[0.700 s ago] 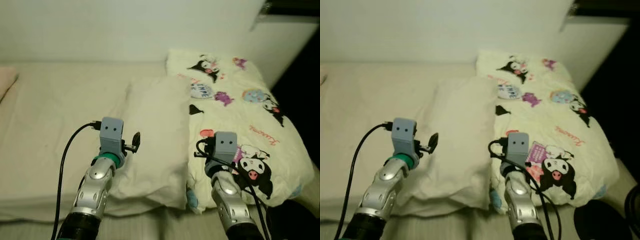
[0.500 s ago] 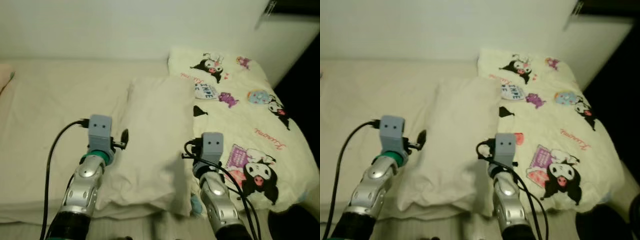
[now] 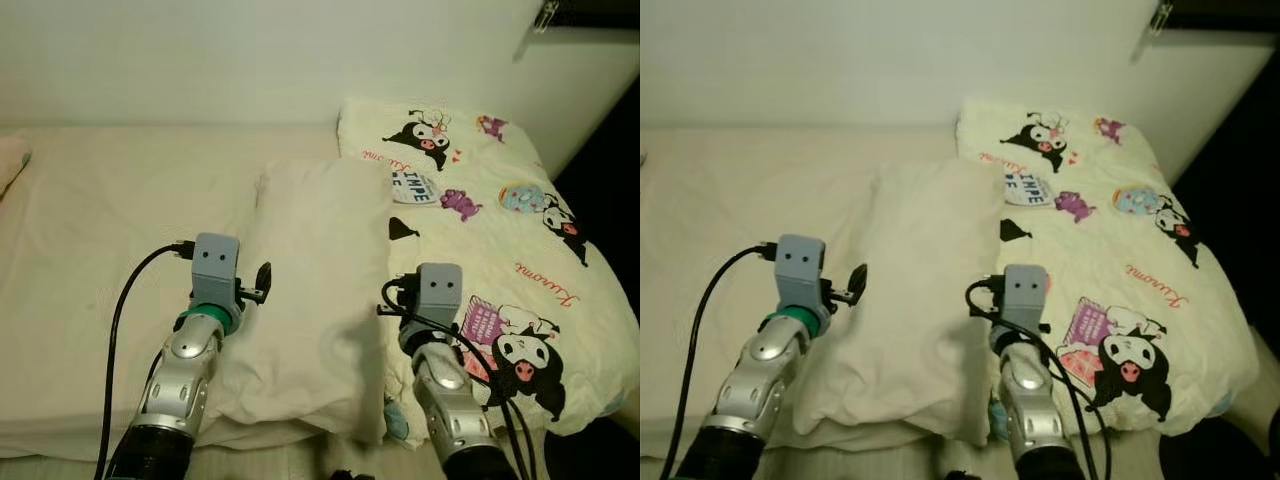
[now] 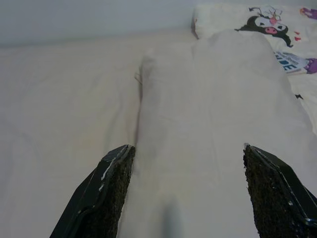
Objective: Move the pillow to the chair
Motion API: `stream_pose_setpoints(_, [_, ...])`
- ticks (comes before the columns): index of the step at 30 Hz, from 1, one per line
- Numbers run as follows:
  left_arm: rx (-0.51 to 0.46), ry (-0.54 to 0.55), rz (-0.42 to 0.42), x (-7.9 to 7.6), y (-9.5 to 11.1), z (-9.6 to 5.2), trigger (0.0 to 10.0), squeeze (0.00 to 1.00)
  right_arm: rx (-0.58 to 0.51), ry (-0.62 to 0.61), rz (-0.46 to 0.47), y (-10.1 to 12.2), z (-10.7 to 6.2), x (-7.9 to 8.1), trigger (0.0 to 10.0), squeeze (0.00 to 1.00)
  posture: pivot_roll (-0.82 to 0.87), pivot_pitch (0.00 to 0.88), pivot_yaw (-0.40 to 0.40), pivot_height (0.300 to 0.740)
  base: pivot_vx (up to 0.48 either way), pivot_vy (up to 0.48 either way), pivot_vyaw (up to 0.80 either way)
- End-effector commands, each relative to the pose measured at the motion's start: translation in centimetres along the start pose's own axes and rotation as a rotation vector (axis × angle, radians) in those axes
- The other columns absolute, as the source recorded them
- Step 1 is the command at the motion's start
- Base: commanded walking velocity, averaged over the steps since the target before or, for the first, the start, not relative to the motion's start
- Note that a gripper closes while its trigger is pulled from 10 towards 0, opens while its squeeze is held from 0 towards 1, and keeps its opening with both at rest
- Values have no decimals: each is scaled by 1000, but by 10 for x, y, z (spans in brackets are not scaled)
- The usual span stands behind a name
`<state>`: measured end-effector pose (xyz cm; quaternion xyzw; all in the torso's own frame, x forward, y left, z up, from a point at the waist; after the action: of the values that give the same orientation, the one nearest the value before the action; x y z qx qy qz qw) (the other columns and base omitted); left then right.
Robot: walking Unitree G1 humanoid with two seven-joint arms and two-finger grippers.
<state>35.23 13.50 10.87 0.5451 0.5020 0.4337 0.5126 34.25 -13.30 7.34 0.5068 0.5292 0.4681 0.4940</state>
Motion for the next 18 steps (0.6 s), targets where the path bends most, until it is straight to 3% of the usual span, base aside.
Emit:
stream_pose_setpoints(1, [37, 2, 11, 1, -10, -3, 10000, 0, 42, -2, 2, -10, -3, -1, 10000, 0, 67, 32, 22, 740, 0, 0, 0])
stream_pose_setpoints(18, [47, 9, 17, 1, -13, -3, 10000, 0, 50, 3, 21, -11, -2, -2, 10000, 0, 66, 33, 18, 680, 0, 0, 0])
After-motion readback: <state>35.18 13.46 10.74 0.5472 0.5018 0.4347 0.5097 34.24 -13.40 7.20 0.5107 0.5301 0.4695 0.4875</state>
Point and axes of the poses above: a point about 5 cm out from each wrist's last joint towards the gripper, its own z axis pointing out of the wrist towards the gripper, its own y axis along the axis of the wrist's last joint, x = y × z, the point moved 3 cm from there along z, pointing out of the wrist towards the gripper, and after that the axes turned 5 degrees about -z, right-handed, at the moved point
